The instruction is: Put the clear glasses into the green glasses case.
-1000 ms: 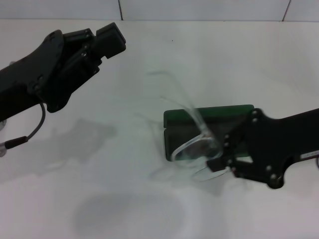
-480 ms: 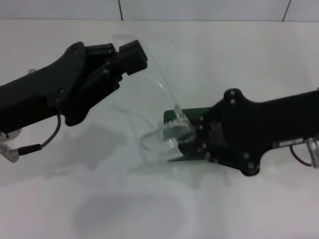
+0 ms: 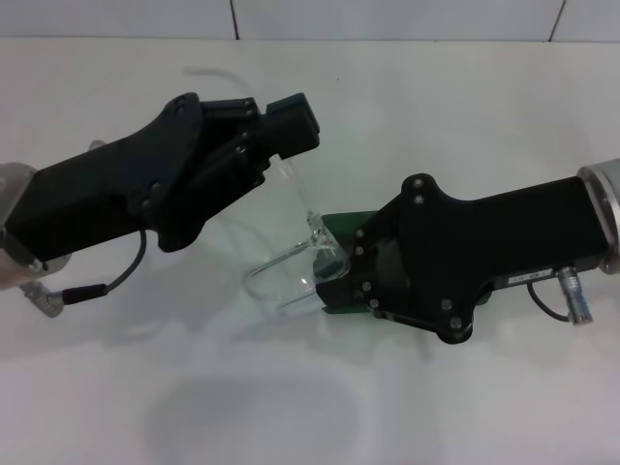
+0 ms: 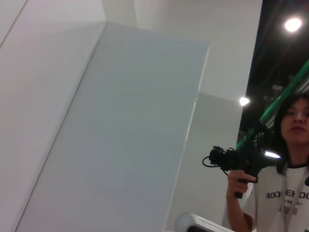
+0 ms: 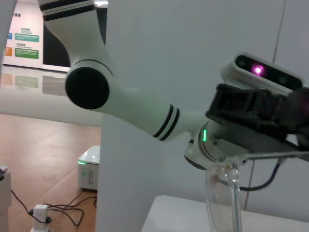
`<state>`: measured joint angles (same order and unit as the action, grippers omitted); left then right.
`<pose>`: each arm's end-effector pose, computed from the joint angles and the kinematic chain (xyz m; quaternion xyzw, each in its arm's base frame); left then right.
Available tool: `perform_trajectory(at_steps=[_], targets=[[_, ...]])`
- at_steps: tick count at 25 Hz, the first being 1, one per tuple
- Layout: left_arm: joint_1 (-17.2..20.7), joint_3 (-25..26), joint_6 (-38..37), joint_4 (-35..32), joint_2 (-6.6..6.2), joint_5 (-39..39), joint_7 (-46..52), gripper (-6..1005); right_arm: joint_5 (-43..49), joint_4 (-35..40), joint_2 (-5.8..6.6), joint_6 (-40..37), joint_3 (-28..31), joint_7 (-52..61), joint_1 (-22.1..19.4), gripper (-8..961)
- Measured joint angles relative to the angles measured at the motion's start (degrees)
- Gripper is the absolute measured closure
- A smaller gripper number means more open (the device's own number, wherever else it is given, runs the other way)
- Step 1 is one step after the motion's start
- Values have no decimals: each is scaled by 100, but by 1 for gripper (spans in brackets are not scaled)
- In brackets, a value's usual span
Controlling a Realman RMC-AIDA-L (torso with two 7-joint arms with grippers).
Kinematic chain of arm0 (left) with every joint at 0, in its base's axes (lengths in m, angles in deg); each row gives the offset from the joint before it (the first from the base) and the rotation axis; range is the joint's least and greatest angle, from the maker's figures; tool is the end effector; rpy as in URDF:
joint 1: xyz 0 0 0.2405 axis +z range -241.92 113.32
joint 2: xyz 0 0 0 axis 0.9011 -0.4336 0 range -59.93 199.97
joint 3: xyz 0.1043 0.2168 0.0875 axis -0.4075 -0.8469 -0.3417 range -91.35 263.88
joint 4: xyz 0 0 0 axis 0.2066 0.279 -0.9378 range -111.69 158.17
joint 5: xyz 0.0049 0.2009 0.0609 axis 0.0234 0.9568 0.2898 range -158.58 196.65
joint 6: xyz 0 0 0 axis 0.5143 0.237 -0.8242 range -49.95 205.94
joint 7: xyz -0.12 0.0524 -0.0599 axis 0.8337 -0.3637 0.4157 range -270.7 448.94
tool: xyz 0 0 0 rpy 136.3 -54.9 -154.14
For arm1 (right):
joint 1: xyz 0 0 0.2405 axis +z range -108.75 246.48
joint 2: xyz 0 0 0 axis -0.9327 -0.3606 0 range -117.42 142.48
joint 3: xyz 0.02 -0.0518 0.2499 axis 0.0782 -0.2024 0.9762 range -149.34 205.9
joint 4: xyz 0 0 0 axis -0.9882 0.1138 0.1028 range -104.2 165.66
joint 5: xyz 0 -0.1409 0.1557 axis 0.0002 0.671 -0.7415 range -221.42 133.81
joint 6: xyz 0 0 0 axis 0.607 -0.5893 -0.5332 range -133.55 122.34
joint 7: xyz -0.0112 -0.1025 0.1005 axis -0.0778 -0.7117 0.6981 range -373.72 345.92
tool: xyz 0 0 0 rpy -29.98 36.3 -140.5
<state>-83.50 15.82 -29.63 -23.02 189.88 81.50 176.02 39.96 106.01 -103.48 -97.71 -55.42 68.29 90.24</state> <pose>-0.1739 0.2675 0.0268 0.8270 0.1326 0.5444 0.0466 0.1172 0.2783 0.0042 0.9519 0.1133 -0.2839 0.0194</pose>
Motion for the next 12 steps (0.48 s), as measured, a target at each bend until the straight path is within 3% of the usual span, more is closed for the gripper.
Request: perform_trajectory(at_steps=[12], targets=[[-44, -4, 6, 119, -12, 189, -50, 944, -322, -14, -2, 22, 14, -346, -49, 891]])
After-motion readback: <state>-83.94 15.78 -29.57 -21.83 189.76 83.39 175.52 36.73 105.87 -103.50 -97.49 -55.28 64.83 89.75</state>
